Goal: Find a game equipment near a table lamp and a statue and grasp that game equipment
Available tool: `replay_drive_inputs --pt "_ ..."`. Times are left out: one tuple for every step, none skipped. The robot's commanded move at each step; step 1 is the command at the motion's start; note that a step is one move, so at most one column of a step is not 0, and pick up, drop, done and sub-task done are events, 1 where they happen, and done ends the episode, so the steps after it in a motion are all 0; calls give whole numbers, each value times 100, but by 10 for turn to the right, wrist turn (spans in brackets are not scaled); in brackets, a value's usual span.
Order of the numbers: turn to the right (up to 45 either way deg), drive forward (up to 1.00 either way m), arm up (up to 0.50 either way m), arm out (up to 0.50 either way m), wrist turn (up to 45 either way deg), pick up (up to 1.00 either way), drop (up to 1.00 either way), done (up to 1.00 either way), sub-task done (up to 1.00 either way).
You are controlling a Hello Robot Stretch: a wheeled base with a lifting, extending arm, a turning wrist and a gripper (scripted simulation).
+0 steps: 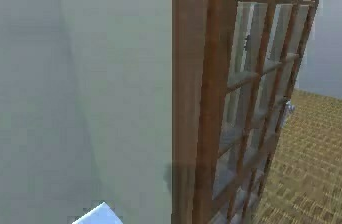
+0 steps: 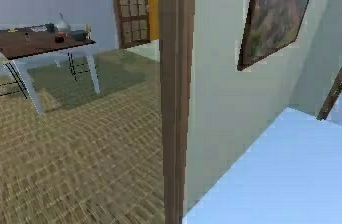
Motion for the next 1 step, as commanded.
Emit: replay_drive_inputs --pt "420 0 0 0 0 0 0 0 0"
